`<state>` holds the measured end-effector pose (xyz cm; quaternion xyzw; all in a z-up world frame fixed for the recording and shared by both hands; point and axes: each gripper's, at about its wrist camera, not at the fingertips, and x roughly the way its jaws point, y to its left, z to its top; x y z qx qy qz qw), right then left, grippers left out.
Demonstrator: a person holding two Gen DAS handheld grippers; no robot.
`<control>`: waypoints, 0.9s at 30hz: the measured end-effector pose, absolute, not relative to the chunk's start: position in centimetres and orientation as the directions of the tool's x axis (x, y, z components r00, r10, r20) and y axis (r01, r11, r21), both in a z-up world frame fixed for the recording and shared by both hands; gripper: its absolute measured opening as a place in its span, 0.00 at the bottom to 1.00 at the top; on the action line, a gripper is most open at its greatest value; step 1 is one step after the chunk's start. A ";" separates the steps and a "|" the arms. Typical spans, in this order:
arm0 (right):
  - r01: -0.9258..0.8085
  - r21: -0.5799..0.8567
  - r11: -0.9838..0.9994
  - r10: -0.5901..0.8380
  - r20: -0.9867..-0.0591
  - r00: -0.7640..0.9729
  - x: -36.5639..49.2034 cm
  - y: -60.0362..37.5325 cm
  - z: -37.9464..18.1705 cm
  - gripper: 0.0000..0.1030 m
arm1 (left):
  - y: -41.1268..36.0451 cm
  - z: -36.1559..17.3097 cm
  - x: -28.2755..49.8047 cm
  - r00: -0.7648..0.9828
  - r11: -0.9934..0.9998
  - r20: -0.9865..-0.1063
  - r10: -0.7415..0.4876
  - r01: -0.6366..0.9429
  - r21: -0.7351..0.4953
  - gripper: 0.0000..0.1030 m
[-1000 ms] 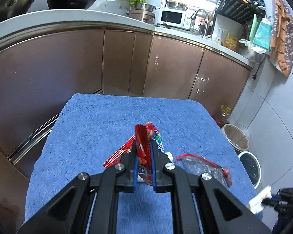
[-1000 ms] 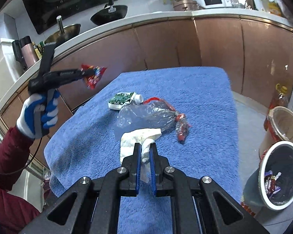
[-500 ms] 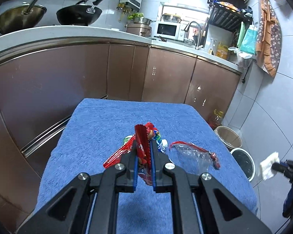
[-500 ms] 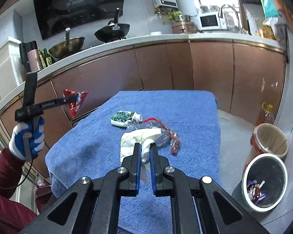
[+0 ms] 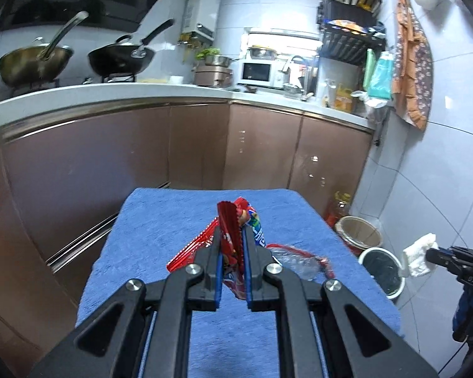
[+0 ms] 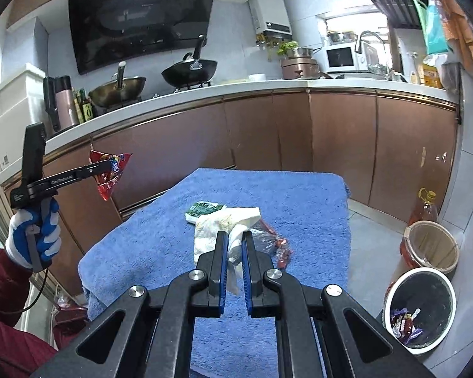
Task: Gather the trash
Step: 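Swing both tools over the black bin and open them, dropping chip bag and tissue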
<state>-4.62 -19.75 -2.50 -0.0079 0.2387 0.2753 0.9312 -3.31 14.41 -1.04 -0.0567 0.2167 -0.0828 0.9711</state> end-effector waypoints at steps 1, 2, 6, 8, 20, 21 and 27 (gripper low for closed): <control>-0.507 0.120 0.854 0.503 -0.444 0.742 -4.6 -20.3 -2.6 0.08 | 13.9 -0.8 -3.2 0.890 0.978 -0.410 -0.199 0.151 -0.146 0.09; -0.498 0.122 0.859 0.496 -0.441 0.748 -4.5 -20.9 -2.6 0.08 | 13.0 -0.4 -3.1 0.885 0.973 -0.409 -0.223 0.176 -0.148 0.09; -0.442 0.136 0.887 0.455 -0.432 0.779 -4.0 -23.1 -3.0 0.08 | 8.9 0.5 -1.6 0.853 0.952 -0.421 -0.307 0.275 -0.137 0.09; -0.404 0.137 0.905 0.421 -0.431 0.798 -3.6 -24.3 -3.4 0.08 | 6.5 0.8 -0.6 0.833 0.940 -0.437 -0.340 0.318 -0.125 0.09; -0.101 0.162 0.981 0.169 -0.488 0.856 0.5 -33.8 -8.1 0.08 | -12.5 -1.6 9.0 0.626 0.804 -0.582 -0.518 0.589 -0.082 0.09; -0.063 0.166 0.984 0.140 -0.501 0.854 1.2 -34.9 -8.8 0.08 | -14.3 -2.0 10.0 0.605 0.792 -0.592 -0.532 0.603 -0.096 0.09; 0.090 0.148 0.985 0.009 -0.560 0.829 4.4 -39.8 -12.0 0.09 | -24.8 -5.6 15.4 0.502 0.729 -0.640 -0.582 0.670 -0.136 0.09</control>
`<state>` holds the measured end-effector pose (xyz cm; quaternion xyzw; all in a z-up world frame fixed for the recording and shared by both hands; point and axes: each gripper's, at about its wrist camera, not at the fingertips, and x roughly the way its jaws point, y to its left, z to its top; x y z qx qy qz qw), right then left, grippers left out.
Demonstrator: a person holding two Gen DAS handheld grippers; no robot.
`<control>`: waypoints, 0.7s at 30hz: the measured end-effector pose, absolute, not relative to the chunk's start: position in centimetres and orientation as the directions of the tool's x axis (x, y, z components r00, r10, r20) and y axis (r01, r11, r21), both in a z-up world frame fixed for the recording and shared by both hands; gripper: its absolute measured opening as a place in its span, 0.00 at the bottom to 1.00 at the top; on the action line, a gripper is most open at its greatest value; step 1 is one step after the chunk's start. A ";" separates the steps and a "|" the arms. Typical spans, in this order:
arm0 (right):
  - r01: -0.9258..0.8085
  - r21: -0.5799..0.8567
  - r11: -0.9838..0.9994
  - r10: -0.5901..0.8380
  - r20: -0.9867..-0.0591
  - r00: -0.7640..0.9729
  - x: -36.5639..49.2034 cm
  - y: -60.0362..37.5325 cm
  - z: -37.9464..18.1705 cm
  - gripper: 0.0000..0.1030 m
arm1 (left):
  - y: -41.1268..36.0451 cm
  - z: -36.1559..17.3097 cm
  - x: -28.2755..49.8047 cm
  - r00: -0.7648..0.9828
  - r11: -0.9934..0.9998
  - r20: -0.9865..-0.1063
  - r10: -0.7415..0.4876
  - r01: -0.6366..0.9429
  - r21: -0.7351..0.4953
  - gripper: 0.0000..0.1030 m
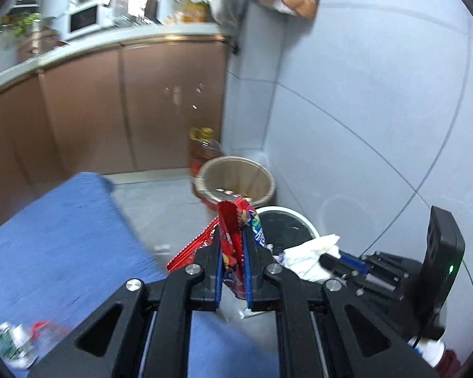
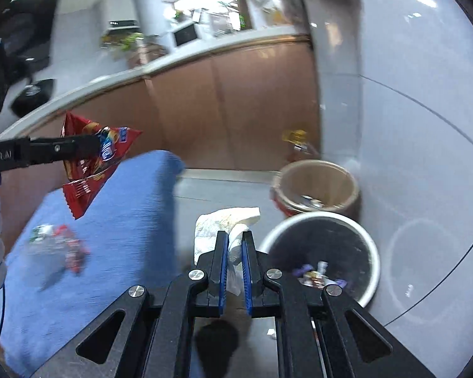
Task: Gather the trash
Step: 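Swing both tools over the black bin and open them, dropping chip bag and tissue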
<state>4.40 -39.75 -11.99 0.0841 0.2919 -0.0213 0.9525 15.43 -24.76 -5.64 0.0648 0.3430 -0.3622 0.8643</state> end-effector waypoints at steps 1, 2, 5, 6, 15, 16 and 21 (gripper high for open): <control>0.117 0.151 0.982 -0.010 -0.571 0.821 5.1 -40.8 -12.7 0.09 | -26.5 -6.6 16.3 0.486 0.721 -0.651 -0.584 0.678 -0.140 0.09; 0.146 0.153 0.977 -0.030 -0.583 0.812 5.8 -41.7 -13.4 0.09 | -27.9 -7.5 17.0 0.468 0.714 -0.661 -0.586 0.684 -0.148 0.09; 0.217 0.161 0.963 -0.074 -0.614 0.786 7.4 -44.2 -15.7 0.09 | -32.4 -10.9 19.6 0.404 0.702 -0.709 -0.578 0.689 -0.180 0.09; 0.242 0.167 0.956 -0.086 -0.627 0.774 7.9 -45.3 -16.6 0.09 | -33.7 -12.1 20.3 0.380 0.698 -0.725 -0.574 0.690 -0.192 0.09; 0.367 0.152 0.918 -0.159 -0.706 0.690 10.4 -49.6 -20.9 0.18 | -41.0 -18.7 24.1 0.264 0.683 -0.795 -0.545 0.691 -0.239 0.13; 0.375 0.146 0.915 -0.166 -0.711 0.683 10.7 -49.6 -21.1 0.22 | -41.5 -18.9 24.3 0.255 0.680 -0.797 -0.548 0.691 -0.246 0.13; 0.420 0.136 0.897 -0.203 -0.717 0.667 10.4 -50.2 -21.5 0.44 | -42.5 -18.8 24.9 0.219 0.660 -0.782 -0.584 0.688 -0.300 0.37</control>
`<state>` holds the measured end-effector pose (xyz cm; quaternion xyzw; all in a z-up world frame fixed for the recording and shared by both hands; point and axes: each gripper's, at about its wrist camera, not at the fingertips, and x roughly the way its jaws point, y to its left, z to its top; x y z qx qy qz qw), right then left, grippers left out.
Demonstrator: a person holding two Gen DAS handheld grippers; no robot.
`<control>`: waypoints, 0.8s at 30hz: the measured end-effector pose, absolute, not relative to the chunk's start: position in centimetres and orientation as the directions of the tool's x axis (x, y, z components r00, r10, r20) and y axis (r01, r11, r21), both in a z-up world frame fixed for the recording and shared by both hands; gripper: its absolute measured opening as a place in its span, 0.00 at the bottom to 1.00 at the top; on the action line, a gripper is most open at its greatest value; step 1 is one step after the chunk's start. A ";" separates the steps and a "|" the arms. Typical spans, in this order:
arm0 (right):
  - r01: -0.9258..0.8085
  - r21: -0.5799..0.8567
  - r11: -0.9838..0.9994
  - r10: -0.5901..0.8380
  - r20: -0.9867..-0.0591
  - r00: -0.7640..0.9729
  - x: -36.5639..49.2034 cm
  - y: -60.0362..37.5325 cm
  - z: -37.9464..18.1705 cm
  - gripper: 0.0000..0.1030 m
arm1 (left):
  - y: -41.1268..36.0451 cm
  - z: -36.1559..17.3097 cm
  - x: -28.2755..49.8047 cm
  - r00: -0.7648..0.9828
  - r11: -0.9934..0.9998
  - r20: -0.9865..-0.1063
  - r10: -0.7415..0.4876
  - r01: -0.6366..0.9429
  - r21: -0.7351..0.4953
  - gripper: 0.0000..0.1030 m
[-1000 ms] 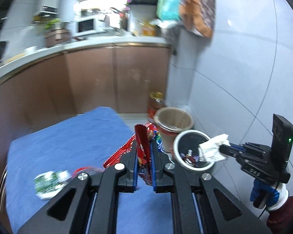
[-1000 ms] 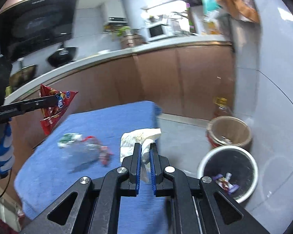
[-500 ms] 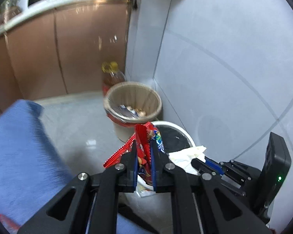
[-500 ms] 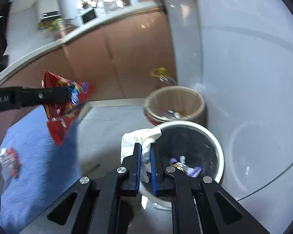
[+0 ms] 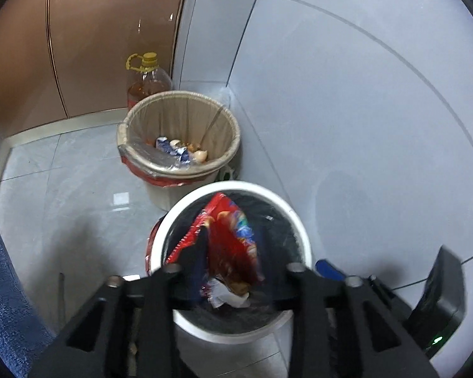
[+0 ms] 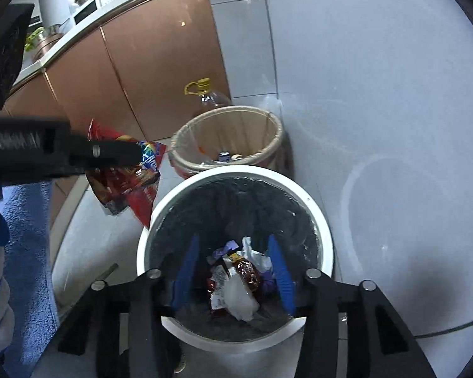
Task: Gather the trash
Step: 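Swing both tools over the black bin and open them, dropping chip bag and tissue, then return both open tools to the green packet and clear bag on the towel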
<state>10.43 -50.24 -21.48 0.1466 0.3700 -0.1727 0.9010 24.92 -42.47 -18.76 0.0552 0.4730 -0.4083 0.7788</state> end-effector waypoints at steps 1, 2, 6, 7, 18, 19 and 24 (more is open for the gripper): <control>0.421 0.138 0.897 -0.202 -0.718 0.666 10.3 -50.2 -21.5 0.44 | -42.3 -18.3 24.8 0.224 0.658 -0.771 -0.596 0.688 -0.308 0.41; 0.423 0.138 0.895 -0.203 -0.719 0.664 10.1 -50.1 -21.4 0.44 | -42.1 -17.8 24.7 0.228 0.655 -0.764 -0.604 0.688 -0.313 0.43; 0.428 0.141 0.892 -0.213 -0.706 0.675 9.4 -49.2 -19.9 0.50 | -40.3 -15.5 24.2 0.257 0.666 -0.740 -0.622 0.671 -0.327 0.44; 0.426 0.137 0.894 -0.218 -0.697 0.683 9.3 -48.8 -19.2 0.51 | -39.8 -14.9 24.2 0.262 0.666 -0.733 -0.628 0.667 -0.333 0.44; 0.321 0.114 0.940 -0.207 -0.558 0.804 6.6 -42.2 -10.0 0.60 | -28.7 -5.3 19.0 0.445 0.705 -0.601 -0.664 0.640 -0.306 0.46; 0.303 0.113 0.946 -0.198 -0.541 0.817 6.3 -41.4 -9.1 0.60 | -27.6 -4.7 18.4 0.461 0.711 -0.592 -0.661 0.638 -0.298 0.49; 0.213 0.093 0.973 -0.145 -0.473 0.869 4.9 -37.3 -5.1 0.63 | -20.6 -2.0 15.0 0.555 0.749 -0.536 -0.636 0.611 -0.256 0.56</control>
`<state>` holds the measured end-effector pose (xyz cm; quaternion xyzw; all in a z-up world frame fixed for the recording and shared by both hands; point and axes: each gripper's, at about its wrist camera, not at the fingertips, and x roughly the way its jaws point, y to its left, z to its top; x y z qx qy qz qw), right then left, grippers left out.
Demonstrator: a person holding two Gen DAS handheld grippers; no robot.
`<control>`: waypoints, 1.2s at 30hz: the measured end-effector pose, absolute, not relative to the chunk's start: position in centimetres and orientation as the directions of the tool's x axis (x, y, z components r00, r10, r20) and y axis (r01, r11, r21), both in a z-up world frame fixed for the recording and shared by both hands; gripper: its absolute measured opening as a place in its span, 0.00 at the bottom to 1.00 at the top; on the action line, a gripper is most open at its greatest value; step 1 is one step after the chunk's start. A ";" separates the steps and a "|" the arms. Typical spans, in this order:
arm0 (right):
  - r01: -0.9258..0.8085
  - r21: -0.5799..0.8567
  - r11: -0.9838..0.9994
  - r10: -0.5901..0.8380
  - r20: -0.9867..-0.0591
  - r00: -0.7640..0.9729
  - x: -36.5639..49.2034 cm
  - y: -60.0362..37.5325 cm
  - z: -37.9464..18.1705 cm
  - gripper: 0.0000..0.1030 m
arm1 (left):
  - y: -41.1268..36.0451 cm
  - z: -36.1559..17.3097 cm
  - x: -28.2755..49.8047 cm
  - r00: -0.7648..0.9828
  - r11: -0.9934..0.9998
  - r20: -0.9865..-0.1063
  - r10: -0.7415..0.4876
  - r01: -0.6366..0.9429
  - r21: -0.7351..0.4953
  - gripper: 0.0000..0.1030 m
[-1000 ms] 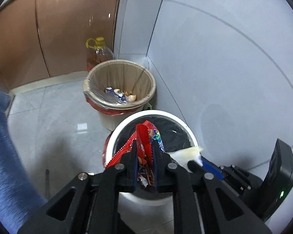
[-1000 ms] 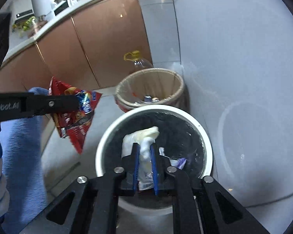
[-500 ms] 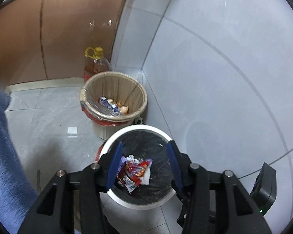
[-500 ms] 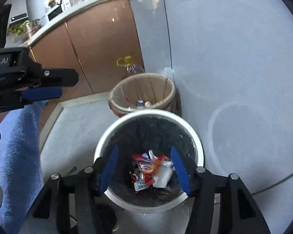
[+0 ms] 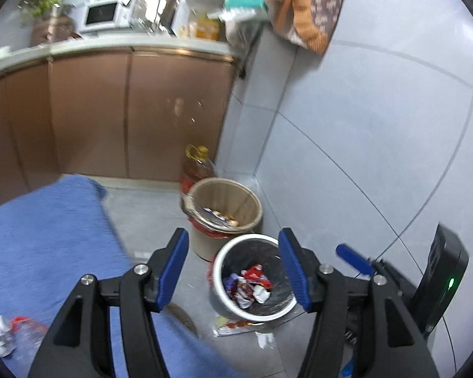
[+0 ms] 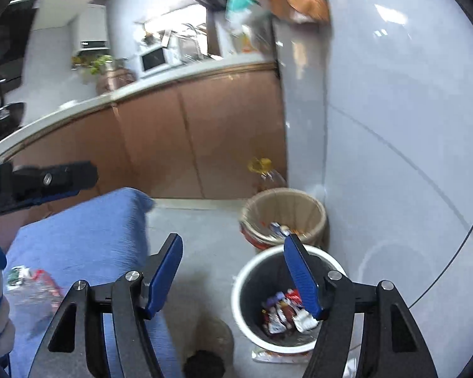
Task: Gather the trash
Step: 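Return both open tools to the green packet and clear bag on the towel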
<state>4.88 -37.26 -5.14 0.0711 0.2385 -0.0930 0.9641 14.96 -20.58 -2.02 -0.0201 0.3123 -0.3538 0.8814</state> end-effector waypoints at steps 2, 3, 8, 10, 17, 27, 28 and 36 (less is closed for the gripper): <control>0.182 0.080 0.980 -0.127 -0.454 0.882 4.4 -35.8 -4.1 0.64 | -18.1 -1.2 13.8 0.584 0.764 -0.521 -0.622 0.597 -0.243 0.59; 0.160 0.071 0.985 -0.113 -0.440 0.891 4.1 -34.7 -3.3 0.64 | -16.3 -0.8 13.0 0.604 0.775 -0.510 -0.613 0.586 -0.237 0.60; 0.071 0.038 0.997 -0.051 -0.396 0.917 3.1 -31.0 -1.1 0.66 | -9.3 0.2 10.2 0.672 0.822 -0.482 -0.562 0.520 -0.234 0.61; 0.035 0.031 0.999 -0.020 -0.385 0.923 2.6 -29.6 -0.6 0.66 | -6.2 0.3 9.1 0.695 0.842 -0.479 -0.536 0.482 -0.243 0.61; -0.071 -0.002 0.997 0.065 -0.361 0.930 1.4 -25.5 0.6 0.66 | 2.6 -1.7 6.0 0.740 0.893 -0.502 -0.448 0.347 -0.286 0.61; -0.236 -0.030 0.971 0.210 -0.364 0.908 -0.5 -21.1 0.9 0.66 | 10.1 -4.6 1.3 0.797 0.958 -0.545 -0.262 0.145 -0.249 0.61; -0.249 -0.031 0.968 0.220 -0.370 0.903 -0.6 -20.7 0.7 0.66 | 10.2 -4.8 1.0 0.798 0.960 -0.547 -0.252 0.136 -0.243 0.61; -0.295 -0.030 0.955 0.257 -0.412 0.874 -0.7 -19.0 -0.6 0.74 | 10.5 -5.7 -1.4 0.824 0.988 -0.550 -0.138 0.074 -0.138 0.61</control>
